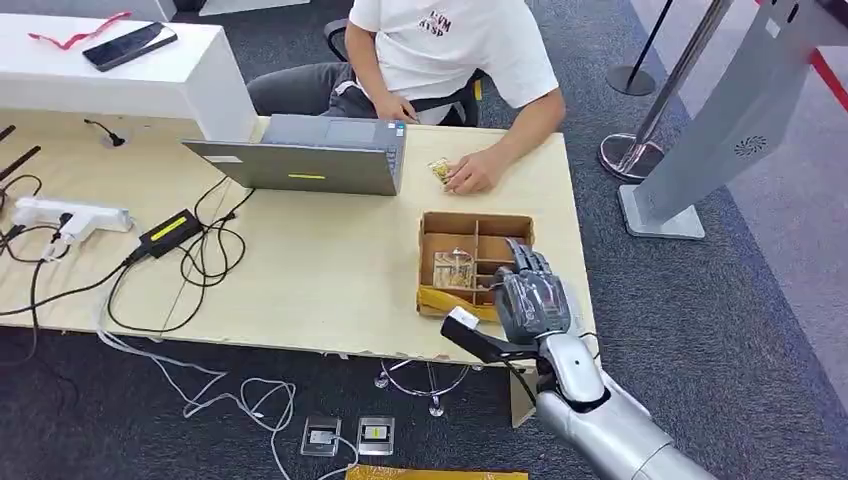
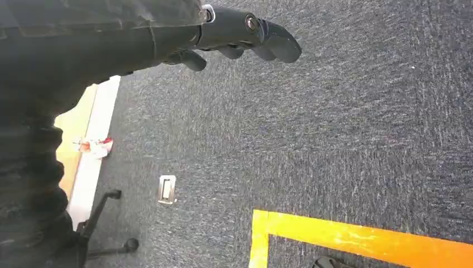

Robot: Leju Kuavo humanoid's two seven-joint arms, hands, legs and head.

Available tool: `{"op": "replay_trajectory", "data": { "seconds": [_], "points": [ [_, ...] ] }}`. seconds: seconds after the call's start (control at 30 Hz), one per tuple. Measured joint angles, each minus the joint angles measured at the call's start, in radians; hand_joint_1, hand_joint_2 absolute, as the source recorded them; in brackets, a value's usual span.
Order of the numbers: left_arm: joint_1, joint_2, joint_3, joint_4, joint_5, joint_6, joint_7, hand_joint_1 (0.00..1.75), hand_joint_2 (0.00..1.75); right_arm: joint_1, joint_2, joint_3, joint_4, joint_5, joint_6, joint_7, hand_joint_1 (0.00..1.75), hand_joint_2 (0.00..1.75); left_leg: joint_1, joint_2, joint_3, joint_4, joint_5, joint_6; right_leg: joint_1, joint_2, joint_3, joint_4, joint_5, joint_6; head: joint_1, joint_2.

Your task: Pass the card to the sensor for recognition and then transmit it.

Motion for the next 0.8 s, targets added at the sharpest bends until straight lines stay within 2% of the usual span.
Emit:
{"op": "replay_trajectory", "data": {
  "seconds": [0.43, 0.6, 0.8],
  "points": [
    [0.000, -0.004, 0.002, 0.000, -0.007, 0.000, -0.011, 0.00, 1.75, -0.009, 0.011, 0.000, 0.031, -0.014, -0.018, -0.008, 1.75, 1.75, 0.000, 0.000, 0.000, 0.000, 0.000, 0.000, 0.000, 0.000, 0.000, 0.000, 0.000, 0.000, 0.000, 0.000],
    [0.000, -0.004, 0.003, 0.000, -0.019, 0.000, -0.021, 0.00, 1.75, -0.016, 0.013, 0.000, 0.037, -0.008, -0.056, -0.007, 1.75, 1.75, 0.000, 0.000, 0.000, 0.000, 0.000, 0.000, 0.000, 0.000, 0.000, 0.000, 0.000, 0.000, 0.000, 0.000],
    [0.000, -0.003, 0.003, 0.000, -0.041, 0.000, -0.022, 0.00, 1.75, -0.069, 0.009, -0.016, 0.026, 0.013, -0.107, 0.026, 1.75, 1.75, 0.000, 0.000, 0.000, 0.000, 0.000, 0.000, 0.000, 0.000, 0.000, 0.000, 0.000, 0.000, 0.000, 0.000]
  ]
}}
